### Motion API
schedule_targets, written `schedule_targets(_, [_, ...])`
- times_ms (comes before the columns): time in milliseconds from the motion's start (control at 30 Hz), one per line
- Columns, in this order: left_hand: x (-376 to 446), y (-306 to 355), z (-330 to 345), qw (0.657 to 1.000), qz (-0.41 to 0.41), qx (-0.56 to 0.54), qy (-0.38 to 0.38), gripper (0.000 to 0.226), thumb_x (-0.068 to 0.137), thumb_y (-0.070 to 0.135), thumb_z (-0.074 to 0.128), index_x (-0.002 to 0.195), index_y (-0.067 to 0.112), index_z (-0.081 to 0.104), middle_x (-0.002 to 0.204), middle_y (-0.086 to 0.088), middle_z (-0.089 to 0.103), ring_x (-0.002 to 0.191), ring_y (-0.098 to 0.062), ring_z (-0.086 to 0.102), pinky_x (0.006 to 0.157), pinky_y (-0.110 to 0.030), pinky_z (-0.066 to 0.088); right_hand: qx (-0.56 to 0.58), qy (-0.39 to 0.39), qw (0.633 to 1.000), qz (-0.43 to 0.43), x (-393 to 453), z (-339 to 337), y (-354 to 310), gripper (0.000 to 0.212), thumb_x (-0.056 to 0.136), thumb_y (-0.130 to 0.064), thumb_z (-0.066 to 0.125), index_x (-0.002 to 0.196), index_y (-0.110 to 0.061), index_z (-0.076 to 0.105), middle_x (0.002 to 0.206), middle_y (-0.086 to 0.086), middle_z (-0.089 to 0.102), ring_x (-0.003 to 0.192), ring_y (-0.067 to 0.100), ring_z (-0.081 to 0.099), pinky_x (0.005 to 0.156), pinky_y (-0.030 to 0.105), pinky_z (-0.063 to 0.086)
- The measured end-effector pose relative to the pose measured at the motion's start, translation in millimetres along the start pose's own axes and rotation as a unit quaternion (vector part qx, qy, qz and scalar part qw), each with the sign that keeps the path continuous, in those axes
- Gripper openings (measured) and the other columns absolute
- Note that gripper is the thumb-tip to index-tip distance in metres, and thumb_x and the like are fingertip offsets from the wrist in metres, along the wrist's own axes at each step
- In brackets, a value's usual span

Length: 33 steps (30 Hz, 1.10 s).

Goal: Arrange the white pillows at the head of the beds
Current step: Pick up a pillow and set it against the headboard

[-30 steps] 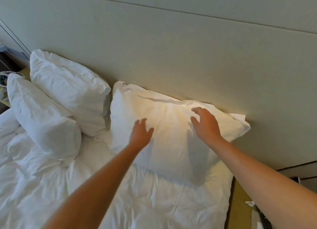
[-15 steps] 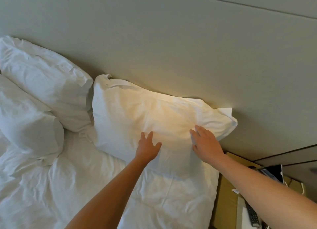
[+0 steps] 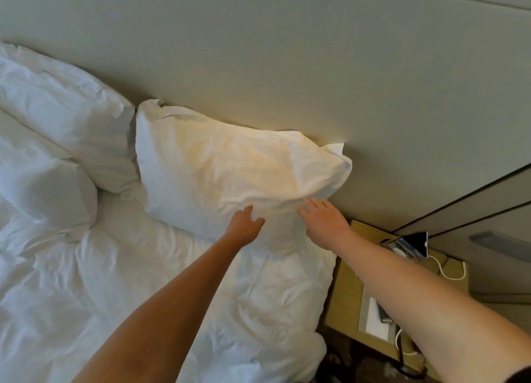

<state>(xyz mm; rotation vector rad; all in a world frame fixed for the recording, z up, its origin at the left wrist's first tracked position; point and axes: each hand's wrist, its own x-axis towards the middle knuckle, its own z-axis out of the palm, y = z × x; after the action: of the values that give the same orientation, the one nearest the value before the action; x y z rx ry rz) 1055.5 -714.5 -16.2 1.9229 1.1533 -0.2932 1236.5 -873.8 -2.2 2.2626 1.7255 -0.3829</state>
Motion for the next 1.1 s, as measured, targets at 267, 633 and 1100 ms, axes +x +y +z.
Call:
schedule_targets(267, [-122.2,0.2,62.3,0.988,-0.058,-0.128,0.06,0.055,0.102,0.04,0.058,0.149,0.013,0.05,0.152,-0.014,0.052,0.138,-0.031,0.05,0.114,-0.043,0.042,0.18,-0.013,0.984,-0.003,-89.3,15.7,-18.3,0.058,0.103,-0.032,0.053,0.157,-0.016,0.04,0.156,0.008,0.048,0.143,0.03,0.045,0.114,0.044,0.042])
schedule_targets(633, [-350.7,-26.8,203.1,0.861,-0.159,-0.424,0.232,0.02,0.102,0.031,0.058,0.113,0.019,0.07,0.104,-0.001,0.076,0.095,-0.015,0.075,0.087,-0.043,0.062,0.51,-0.065,0.857,-0.017,-256.3,80.3,-34.6,0.011,0.1,-0.032,0.068,0.105,-0.023,0.071,0.101,-0.009,0.074,0.096,0.007,0.068,0.087,0.032,0.056])
schedule_targets(1100, [-597.6,-95.7,350.0,0.651,-0.302,-0.553,0.424,0.02,0.106,0.029,0.053,0.11,0.02,0.07,0.102,-0.003,0.076,0.094,-0.018,0.075,0.085,-0.037,0.063,0.426,-0.239,0.849,-0.201,-390.8,107.3,-200.0,0.015,0.104,-0.026,0.062,0.093,-0.023,0.071,0.086,-0.002,0.078,0.084,0.012,0.075,0.079,0.03,0.058])
